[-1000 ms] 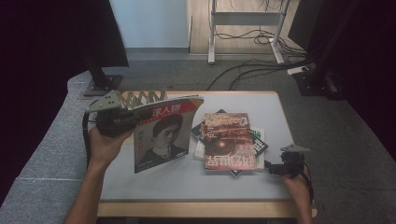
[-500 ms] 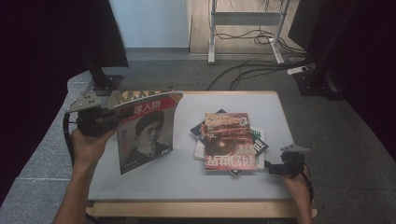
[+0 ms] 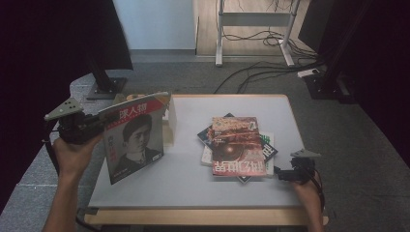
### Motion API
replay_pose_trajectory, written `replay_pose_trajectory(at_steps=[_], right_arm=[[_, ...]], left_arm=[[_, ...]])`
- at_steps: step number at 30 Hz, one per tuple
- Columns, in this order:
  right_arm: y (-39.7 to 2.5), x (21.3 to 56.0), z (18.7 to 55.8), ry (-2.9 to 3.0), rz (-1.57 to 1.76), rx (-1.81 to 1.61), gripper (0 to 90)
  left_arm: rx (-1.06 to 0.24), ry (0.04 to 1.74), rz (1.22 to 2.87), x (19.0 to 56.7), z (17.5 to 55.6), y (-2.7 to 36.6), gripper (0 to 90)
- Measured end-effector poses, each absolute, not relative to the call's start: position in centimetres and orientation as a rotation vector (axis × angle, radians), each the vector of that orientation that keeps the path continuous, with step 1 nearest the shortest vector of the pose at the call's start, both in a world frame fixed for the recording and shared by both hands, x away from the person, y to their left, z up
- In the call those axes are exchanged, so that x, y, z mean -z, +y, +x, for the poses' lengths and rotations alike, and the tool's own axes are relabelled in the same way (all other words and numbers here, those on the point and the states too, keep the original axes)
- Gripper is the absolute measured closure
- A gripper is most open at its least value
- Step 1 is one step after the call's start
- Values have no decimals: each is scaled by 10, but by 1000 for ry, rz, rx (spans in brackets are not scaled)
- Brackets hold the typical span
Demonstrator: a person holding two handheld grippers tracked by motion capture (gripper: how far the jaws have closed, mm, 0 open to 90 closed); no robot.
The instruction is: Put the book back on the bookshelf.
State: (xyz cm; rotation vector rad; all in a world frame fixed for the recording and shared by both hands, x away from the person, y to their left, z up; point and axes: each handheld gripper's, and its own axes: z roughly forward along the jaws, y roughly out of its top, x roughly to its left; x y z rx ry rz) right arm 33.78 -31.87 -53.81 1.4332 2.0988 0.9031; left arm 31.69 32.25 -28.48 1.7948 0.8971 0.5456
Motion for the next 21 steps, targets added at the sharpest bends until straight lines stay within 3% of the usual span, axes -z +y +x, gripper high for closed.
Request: replay_pose_trajectory(at_steps=[21], right_arm=[[-319, 538, 338, 2100, 1433, -902, 0]], left_arm=[[-623, 1042, 1724, 284, 324, 363, 868]])
